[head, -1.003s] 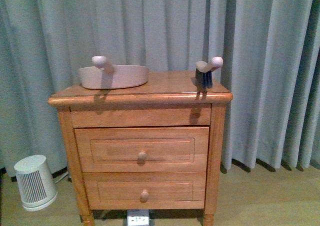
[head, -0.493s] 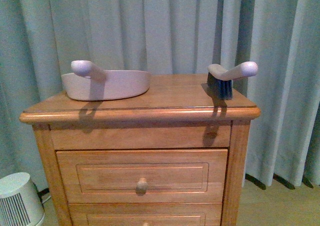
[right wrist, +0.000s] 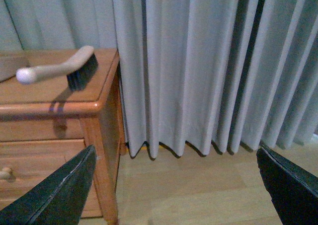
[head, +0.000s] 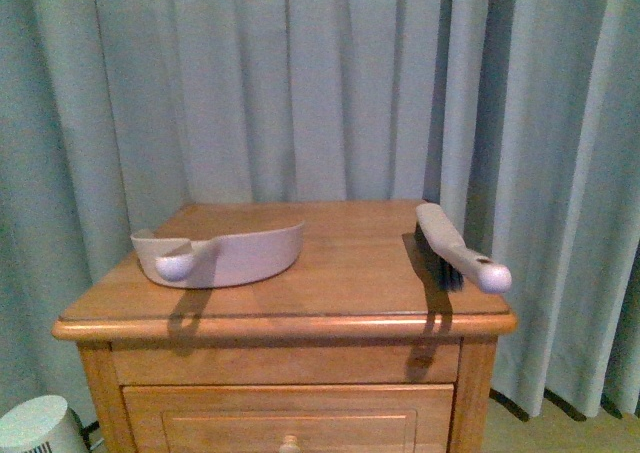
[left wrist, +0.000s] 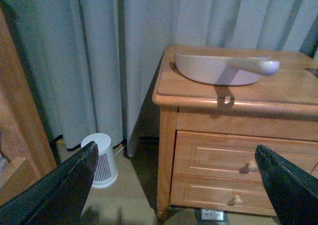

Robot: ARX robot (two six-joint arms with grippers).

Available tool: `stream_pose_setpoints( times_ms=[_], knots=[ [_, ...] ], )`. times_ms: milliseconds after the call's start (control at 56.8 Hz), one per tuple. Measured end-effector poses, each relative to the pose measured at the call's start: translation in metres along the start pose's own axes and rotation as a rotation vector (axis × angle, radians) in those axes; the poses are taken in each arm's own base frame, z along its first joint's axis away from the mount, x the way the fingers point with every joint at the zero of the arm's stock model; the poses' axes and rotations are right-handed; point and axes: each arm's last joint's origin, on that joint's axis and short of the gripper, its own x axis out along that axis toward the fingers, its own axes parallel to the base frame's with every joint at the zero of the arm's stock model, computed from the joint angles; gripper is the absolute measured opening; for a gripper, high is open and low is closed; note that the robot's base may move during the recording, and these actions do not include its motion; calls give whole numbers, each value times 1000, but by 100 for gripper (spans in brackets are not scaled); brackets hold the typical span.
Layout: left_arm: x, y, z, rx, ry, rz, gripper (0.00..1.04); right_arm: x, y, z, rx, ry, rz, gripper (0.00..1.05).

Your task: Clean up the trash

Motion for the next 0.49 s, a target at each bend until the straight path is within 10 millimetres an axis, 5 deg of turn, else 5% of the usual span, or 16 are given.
stream_pose_setpoints(
  times_ms=[106,211,493],
  knots=[
    [0,0,0,-6,5,7,97,0,0,0,0,0,0,97],
    [12,-1,9,-90,218,75,97,0,0,0,0,0,0,97],
    [122,-37,98,26,514,-54,97,0,0,0,0,0,0,97]
  ],
)
